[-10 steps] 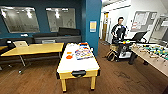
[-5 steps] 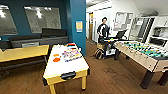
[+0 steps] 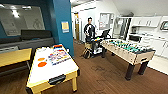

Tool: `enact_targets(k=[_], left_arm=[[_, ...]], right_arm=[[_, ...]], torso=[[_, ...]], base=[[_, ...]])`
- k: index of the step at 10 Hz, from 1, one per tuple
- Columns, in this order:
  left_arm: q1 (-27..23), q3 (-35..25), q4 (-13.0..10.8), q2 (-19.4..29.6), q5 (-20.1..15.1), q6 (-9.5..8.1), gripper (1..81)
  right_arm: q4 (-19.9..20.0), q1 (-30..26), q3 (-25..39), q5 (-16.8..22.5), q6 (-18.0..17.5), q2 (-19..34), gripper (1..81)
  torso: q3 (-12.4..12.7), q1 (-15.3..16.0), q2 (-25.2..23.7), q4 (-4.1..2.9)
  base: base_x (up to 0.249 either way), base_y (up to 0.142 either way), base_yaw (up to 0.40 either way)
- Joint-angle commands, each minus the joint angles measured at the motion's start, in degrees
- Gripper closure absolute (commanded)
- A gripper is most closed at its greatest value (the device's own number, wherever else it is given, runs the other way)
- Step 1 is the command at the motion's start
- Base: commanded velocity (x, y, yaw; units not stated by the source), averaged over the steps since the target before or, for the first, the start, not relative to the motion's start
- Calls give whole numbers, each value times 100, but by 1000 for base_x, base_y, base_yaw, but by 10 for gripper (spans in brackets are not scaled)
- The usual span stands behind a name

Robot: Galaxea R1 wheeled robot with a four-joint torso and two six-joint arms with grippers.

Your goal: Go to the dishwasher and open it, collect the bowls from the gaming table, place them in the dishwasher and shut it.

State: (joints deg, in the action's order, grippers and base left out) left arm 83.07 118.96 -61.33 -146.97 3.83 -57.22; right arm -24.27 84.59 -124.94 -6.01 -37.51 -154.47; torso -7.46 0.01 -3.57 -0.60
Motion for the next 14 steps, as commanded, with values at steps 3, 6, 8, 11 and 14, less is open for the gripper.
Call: enact_targets(k=[3, 6, 8, 11, 14], left_arm=[[-286, -92, -72, 123, -58, 1, 811], [-277, -92, -72, 123, -58, 1, 811], [-269, -48, -72, 115, -58, 1, 811], [-260, -48, -72, 106, -58, 1, 811], [-260, -48, -72, 115, -58, 1, 811]], right_arm=[[-113, -271, 50, 188, 16, 89, 811], [-113, -263, 50, 188, 16, 89, 811], [-113, -263, 50, 188, 16, 89, 811], [-113, -271, 50, 188, 16, 80, 811], [-122, -280, 50, 188, 16, 71, 811]], torso=[[0, 0, 0, 0], [0, 0, 0, 0], [0, 0, 0, 0], [0, 0, 0, 0], [0, 0, 0, 0]], base=[[0, 0, -400], [0, 0, -400], [0, 0, -400], [0, 0, -400], [0, 0, -400]])
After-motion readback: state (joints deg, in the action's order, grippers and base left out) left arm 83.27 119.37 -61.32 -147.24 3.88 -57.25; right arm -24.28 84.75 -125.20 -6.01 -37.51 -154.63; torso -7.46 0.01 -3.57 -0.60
